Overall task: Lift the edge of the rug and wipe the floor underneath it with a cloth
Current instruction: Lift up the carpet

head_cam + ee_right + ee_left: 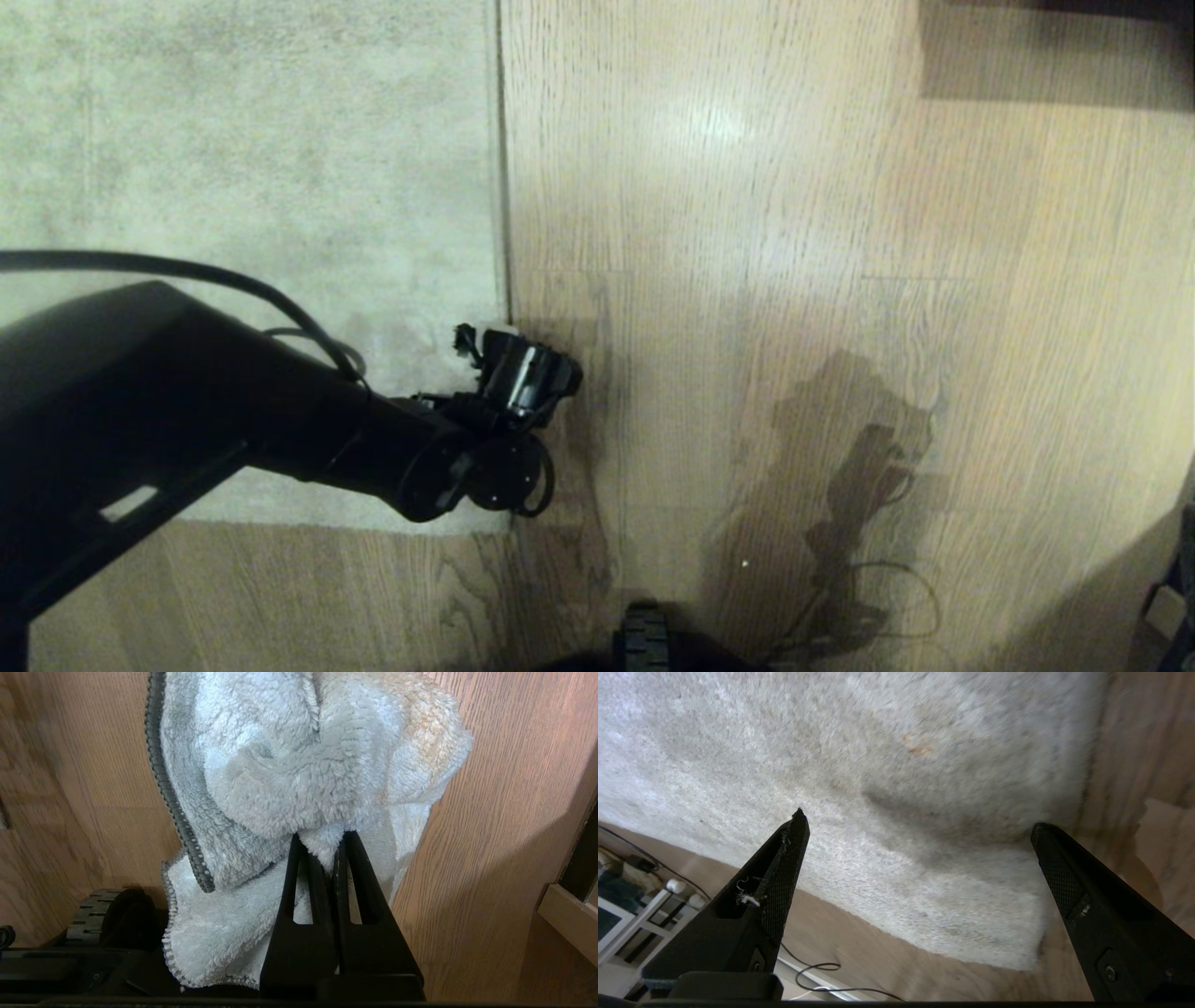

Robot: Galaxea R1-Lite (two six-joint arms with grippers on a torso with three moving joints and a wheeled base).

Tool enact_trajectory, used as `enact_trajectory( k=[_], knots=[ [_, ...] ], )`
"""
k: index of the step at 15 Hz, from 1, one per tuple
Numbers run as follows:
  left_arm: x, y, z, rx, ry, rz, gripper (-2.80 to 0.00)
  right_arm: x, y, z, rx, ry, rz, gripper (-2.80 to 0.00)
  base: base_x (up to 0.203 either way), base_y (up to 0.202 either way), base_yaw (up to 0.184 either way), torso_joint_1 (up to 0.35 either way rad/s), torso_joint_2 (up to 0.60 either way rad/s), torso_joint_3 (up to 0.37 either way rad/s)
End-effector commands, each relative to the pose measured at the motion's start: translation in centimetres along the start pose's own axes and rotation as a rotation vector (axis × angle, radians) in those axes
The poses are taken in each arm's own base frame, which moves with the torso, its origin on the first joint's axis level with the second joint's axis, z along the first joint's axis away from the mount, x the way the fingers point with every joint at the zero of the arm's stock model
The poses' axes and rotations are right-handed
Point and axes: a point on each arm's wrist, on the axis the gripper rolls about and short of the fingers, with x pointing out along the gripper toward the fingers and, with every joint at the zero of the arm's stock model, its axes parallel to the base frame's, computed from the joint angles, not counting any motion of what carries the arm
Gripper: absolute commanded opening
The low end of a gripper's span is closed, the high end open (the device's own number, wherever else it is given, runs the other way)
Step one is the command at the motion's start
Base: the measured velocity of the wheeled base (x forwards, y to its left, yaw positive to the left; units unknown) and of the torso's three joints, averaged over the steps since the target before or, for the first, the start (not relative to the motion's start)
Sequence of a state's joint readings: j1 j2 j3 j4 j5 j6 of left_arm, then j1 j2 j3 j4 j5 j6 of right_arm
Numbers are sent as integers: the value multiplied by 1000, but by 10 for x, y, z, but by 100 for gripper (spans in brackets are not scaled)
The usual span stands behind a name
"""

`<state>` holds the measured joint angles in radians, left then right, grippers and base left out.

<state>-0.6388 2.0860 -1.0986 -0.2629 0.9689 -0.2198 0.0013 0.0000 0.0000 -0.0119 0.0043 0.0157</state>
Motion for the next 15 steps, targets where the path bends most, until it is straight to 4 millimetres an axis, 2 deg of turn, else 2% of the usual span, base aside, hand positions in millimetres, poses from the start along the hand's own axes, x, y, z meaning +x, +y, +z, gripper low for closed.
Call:
enact_trajectory(
  k=[1, 5, 7, 10, 15],
  knots=[
    [-1, -4, 12, -37, -25, -6, 0, 0, 0, 0, 0, 1, 1, -280, 0, 0, 0, 0, 0, 0],
    [-1, -10, 34, -79, -54, -26, 0, 0, 0, 0, 0, 0, 1, -280, 0, 0, 0, 0, 0, 0],
    [1, -13, 36, -68, -47, -24, 0, 0, 0, 0, 0, 0, 1, -280, 0, 0, 0, 0, 0, 0],
    [12, -12, 26, -38, -18, 5, 0, 0, 0, 0, 0, -1, 1, -280, 0, 0, 0, 0, 0, 0],
    [33, 8, 0, 63, 62, 79, 0, 0, 0, 0, 0, 0, 1, -280, 0, 0, 0, 0, 0, 0]
  ],
)
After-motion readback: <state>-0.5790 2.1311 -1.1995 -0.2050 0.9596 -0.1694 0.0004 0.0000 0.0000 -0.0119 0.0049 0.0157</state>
